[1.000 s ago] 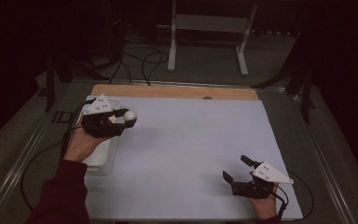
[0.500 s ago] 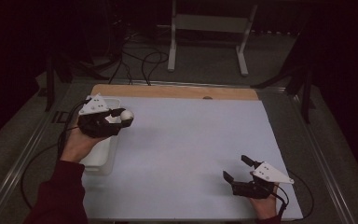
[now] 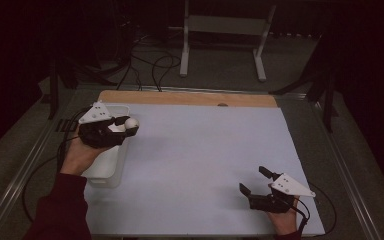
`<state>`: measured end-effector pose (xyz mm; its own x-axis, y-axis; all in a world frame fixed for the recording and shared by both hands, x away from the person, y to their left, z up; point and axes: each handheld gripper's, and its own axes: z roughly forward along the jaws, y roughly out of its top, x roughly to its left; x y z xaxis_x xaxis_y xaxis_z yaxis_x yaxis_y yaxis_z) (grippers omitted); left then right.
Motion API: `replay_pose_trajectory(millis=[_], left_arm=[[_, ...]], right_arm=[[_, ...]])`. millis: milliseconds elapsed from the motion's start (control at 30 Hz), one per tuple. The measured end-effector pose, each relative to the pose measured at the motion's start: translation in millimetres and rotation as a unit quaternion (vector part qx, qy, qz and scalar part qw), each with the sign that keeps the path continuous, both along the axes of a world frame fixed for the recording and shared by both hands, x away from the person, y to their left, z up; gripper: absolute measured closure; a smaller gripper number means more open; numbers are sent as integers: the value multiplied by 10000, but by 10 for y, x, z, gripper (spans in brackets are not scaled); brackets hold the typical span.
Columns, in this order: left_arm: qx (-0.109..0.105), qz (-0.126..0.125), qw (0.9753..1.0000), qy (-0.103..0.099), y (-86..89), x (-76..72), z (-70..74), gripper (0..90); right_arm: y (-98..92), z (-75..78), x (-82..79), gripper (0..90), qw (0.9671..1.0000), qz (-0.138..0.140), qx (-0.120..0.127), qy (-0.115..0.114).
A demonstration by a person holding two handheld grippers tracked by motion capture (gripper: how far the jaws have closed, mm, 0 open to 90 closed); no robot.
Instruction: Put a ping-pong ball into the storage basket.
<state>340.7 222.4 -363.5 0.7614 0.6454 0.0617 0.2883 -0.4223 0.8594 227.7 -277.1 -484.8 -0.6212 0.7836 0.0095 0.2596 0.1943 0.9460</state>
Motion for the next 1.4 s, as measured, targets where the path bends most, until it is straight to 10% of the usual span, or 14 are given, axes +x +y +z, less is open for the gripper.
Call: replay_pose_trajectory(millis=[1400], left_arm=[[-83, 184, 9997, 109, 239, -32, -20, 512]], right_arm=[[0, 0, 2, 86, 10000, -3, -2, -3]])
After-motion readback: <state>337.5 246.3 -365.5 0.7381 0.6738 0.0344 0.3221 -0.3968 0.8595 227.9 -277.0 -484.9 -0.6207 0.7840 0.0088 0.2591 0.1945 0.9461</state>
